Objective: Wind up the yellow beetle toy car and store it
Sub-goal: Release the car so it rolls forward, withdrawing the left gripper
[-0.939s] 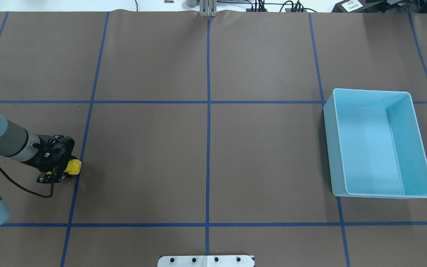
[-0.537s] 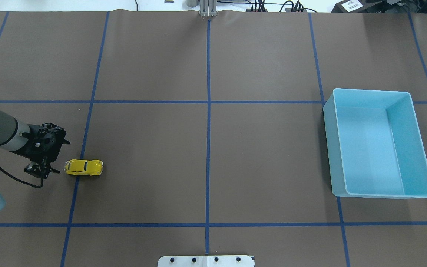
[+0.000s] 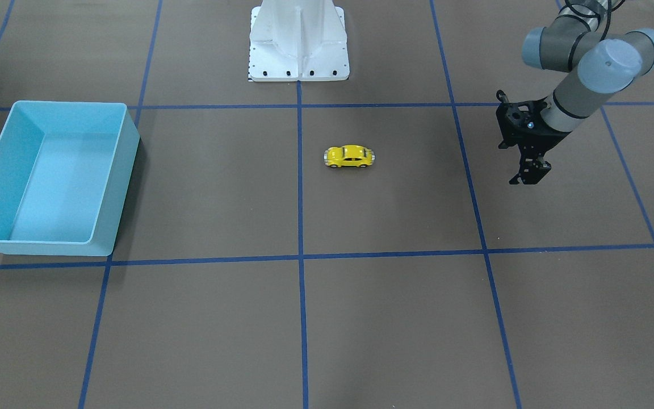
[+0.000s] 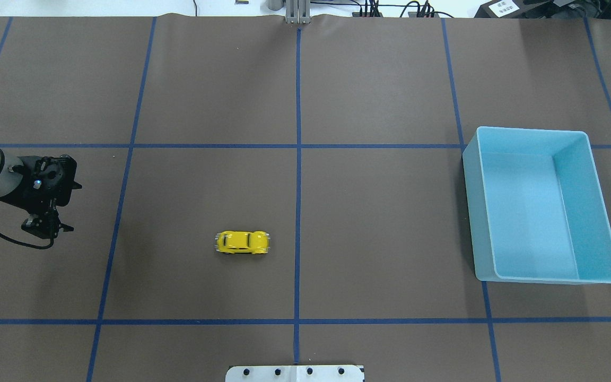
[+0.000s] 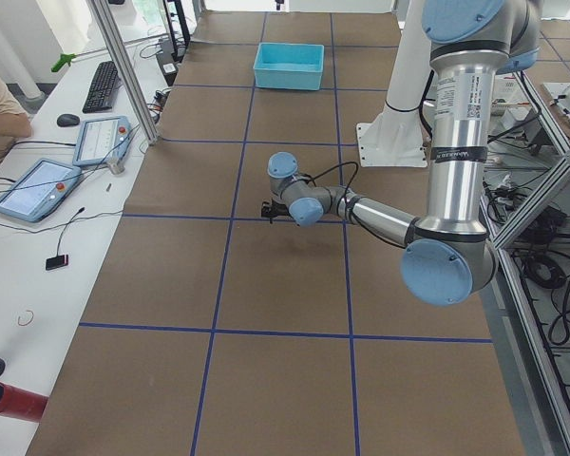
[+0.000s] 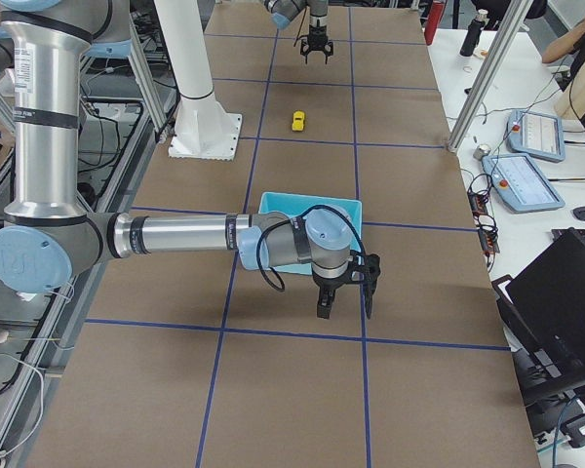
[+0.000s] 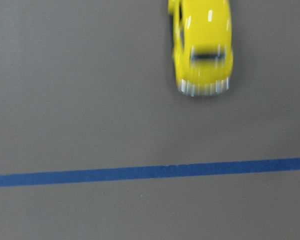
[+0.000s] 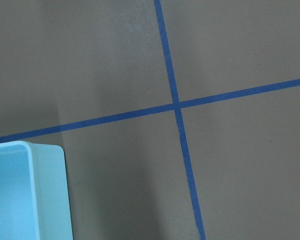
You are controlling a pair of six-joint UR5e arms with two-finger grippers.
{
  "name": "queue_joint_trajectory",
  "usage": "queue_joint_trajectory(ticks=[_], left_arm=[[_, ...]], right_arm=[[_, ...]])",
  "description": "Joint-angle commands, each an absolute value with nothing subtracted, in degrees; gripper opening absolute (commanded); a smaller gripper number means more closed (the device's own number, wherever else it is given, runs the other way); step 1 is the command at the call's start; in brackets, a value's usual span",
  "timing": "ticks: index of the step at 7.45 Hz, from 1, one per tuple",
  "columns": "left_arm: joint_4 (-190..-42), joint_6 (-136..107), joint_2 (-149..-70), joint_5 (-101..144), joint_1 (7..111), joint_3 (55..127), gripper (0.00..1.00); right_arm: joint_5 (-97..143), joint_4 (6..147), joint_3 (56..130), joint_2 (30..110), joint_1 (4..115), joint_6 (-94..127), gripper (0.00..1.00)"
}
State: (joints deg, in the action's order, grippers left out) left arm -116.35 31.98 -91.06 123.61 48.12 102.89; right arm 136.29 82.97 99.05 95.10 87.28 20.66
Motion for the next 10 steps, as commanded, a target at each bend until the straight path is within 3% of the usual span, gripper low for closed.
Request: queue_joint_trajectory(ticks=[1, 7, 10], left_arm=[[-112.2, 28.0, -91.1, 123.7, 51.6, 103.6, 1.00], [-100.8, -3.1, -88.9, 128.8, 71.1, 103.4, 1.00], [-99.1, -4.6, -87.4, 142.1, 82.6, 95.1, 1.00]], right_arm=[[136.3, 83.0, 99.1, 95.1, 87.3, 20.7, 1.00], [136.3, 83.0, 99.1, 95.1, 87.3, 20.7, 1.00], [136.3, 83.0, 99.1, 95.1, 87.3, 20.7, 1.00]])
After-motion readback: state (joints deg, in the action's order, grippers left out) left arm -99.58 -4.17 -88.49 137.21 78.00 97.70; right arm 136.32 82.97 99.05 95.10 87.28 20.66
